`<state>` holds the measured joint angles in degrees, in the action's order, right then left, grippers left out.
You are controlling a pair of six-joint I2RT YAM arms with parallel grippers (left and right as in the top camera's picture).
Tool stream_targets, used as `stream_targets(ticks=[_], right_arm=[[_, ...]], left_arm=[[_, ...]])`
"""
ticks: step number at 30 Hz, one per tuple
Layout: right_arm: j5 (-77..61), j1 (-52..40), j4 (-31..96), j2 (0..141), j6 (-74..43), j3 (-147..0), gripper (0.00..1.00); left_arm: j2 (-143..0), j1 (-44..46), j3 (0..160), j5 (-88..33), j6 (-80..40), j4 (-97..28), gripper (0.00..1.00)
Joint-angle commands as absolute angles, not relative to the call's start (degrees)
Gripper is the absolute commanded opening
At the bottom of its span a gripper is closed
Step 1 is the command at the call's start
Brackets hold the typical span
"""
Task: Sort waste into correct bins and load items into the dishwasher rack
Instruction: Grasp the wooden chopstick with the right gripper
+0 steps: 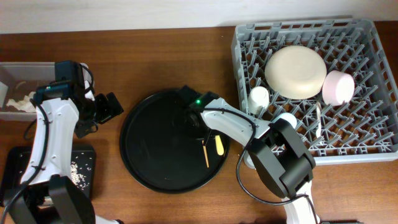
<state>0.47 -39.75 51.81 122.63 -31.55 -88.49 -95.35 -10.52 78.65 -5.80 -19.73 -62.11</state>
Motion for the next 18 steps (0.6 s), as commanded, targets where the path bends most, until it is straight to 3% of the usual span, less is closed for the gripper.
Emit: stream_targets(ticks=[1, 11, 18], right_arm=[[2.2, -40.2, 50.0, 123.2, -32.2, -87.9, 0.24], [2.2, -40.1, 51.6, 123.2, -33.7, -85.7, 0.32], [-3.5, -40.1, 53.4, 123.2, -33.8, -85.7, 0.32]], left_arm=[[-94.9, -10.6, 79.1, -6.2, -19.9, -62.1, 0.99], [-94.9, -10.6, 79.1, -6.2, -19.9, -62.2, 0.99], [-94.9, -10.5, 79.1, -6.2, -19.9, -62.1, 0.99]])
